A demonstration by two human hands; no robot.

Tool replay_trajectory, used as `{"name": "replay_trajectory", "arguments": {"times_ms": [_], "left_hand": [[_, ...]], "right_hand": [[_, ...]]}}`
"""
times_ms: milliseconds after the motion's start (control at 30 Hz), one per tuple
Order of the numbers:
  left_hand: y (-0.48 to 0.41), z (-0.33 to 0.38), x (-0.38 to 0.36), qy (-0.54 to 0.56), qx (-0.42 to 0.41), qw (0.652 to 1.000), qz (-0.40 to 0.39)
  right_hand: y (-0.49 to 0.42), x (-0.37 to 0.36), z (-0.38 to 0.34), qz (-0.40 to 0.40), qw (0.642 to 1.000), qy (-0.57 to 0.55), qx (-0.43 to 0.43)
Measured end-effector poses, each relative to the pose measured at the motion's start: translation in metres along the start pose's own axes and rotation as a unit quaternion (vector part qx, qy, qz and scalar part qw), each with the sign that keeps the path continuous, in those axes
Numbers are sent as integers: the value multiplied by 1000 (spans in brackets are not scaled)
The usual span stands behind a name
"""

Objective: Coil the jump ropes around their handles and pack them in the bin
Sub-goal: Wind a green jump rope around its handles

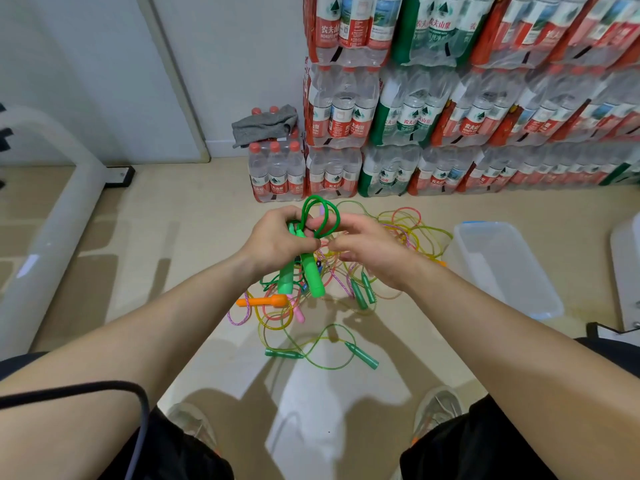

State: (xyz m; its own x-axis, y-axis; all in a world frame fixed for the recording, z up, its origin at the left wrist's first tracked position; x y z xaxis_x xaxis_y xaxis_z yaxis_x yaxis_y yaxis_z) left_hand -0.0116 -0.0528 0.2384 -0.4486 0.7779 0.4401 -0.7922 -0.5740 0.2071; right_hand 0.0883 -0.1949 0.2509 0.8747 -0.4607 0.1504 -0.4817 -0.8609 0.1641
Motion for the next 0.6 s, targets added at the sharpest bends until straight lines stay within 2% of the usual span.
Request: {"name": "replay_trajectory", "arguments": {"times_ms": [67, 167, 267, 300, 433, 500, 600], "left_hand": [[0, 0, -1, 1, -3, 1000, -14], [2, 1, -5, -30, -11, 999, -30], [4, 1, -8, -195, -56, 978, -40], [5, 0, -9, -217, -62, 973, -46], [6, -2, -14, -223, -64, 971, -58], [5, -1, -14, -205, -66, 975, -56], [3, -2, -12, -188, -66, 978, -58]], "right_hand": [[2, -4, -1, -6, 999, 37, 15], [1, -2, 0, 56, 996, 65, 19], [-3, 5, -5, 112, 993, 30, 18], [-4, 6, -6, 118, 992, 26, 22], [-4, 12, -12, 145, 987, 73, 21], [-2, 14, -17, 148, 989, 29, 4], [1, 13, -21, 97, 981, -166, -18]]}}
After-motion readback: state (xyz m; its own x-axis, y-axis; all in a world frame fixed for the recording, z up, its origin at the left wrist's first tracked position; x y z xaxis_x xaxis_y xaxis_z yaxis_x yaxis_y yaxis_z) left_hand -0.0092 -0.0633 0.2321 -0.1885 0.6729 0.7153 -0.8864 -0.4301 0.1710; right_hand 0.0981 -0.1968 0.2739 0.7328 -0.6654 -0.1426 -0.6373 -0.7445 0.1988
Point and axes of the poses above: each hand's wrist, its own y-axis away from the middle knuckle, its own x-axis out of the back of the hand, z = x × y, the point moved 2 cm from there along -y, towards the middle knuckle, and after that the axes turned 4 degrees about x, right-handed, at the moved point
